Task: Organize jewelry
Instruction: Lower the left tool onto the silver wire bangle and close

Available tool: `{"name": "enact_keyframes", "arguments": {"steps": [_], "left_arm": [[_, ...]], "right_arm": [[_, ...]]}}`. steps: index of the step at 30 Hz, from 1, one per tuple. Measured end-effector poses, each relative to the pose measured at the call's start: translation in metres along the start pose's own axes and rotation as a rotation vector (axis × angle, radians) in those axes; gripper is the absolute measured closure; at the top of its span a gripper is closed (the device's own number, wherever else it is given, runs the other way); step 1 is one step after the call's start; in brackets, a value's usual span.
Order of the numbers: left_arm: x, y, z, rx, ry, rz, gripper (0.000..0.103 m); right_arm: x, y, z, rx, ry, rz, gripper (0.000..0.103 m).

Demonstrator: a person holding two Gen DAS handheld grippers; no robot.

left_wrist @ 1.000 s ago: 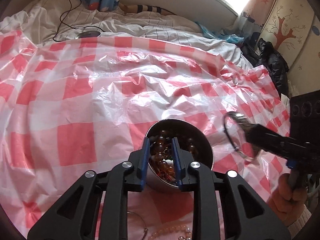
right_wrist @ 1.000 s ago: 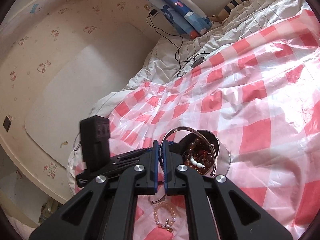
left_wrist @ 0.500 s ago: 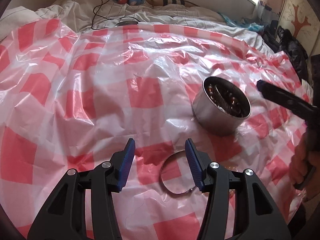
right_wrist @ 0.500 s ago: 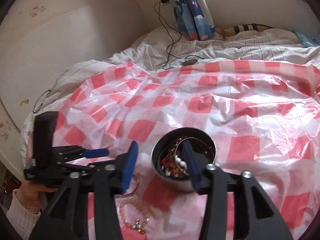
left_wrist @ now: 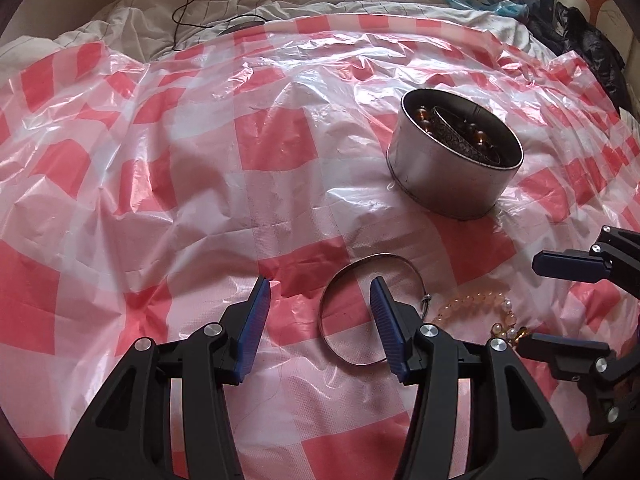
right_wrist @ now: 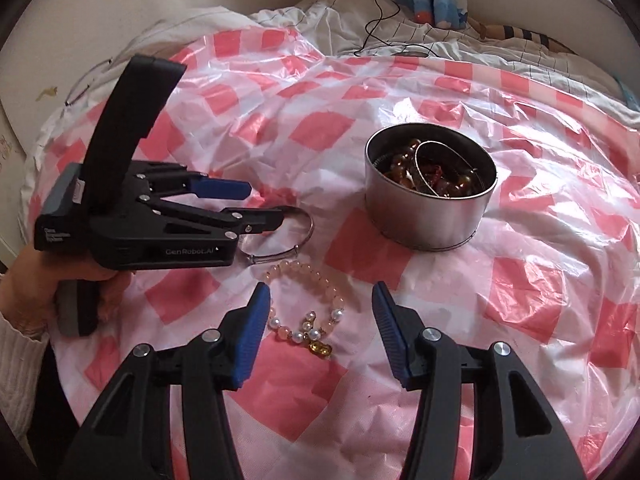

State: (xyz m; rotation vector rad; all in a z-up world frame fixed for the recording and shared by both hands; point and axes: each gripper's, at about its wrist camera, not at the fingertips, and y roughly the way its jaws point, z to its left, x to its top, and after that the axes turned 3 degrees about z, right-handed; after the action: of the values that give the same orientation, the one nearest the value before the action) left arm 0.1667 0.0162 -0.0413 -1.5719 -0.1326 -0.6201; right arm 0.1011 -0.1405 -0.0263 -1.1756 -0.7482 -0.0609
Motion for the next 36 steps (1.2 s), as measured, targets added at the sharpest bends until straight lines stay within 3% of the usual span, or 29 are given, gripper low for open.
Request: {"name": "enact_keyframes", "arguments": {"steps": [6,9,10,16,18,20,21,22,24,29,32,33,36], "left_arm": [[-0.001,0.004,-0.008,0.013,0.049,0.020,0.054],[-0.003,0.007,-0.008,0.013,0.051,0.027,0.054],[-0.003,0.007,-0.008,0.006,0.048,0.029,0.054],[-0.012,-0.001,-0.026,-0.136,0.088,0.048,0.059],[-0.016,-0.005,-0.035,-0.186,0.117,0.051,0.060],[-0.016,-0.005,-0.041,-0.207,0.132,0.049,0.060],[-0.016,-0.004,-0.043,-0.197,0.135,0.049,0.062],[-0.016,-0.003,-0.044,-0.185,0.139,0.047,0.066],[-0.015,-0.004,-0.042,-0.168,0.133,0.037,0.073],[-0.011,-0.005,-0.037,-0.124,0.138,0.017,0.090],[-0.011,-0.002,-0.041,-0.100,0.170,0.025,0.097],[-0.010,-0.002,-0.044,-0.092,0.185,0.024,0.099],[-0.010,-0.006,-0.048,-0.068,0.208,0.003,0.101]], "right_arm": [[-0.001,0.022,0.013,-0.089,-0.085,0.059,0.049],[-0.004,0.026,0.016,-0.176,-0.151,0.092,0.077],[-0.006,0.025,0.017,-0.192,-0.171,0.099,0.079],[-0.029,0.002,0.007,-0.304,-0.234,0.153,0.083],[-0.037,-0.011,-0.008,-0.301,-0.190,0.158,0.083],[-0.043,-0.024,-0.024,-0.232,-0.110,0.136,0.083],[-0.045,-0.028,-0.032,-0.183,-0.069,0.116,0.077],[-0.047,-0.031,-0.037,-0.157,-0.036,0.099,0.065],[-0.049,-0.034,-0.042,-0.109,-0.004,0.067,0.062],[-0.045,-0.032,-0.033,-0.126,-0.042,0.048,0.062],[-0.046,-0.023,-0.026,-0.166,-0.079,0.074,0.075],[-0.046,-0.022,-0.024,-0.183,-0.087,0.075,0.087],[-0.047,-0.024,-0.022,-0.206,-0.098,0.052,0.091]]}}
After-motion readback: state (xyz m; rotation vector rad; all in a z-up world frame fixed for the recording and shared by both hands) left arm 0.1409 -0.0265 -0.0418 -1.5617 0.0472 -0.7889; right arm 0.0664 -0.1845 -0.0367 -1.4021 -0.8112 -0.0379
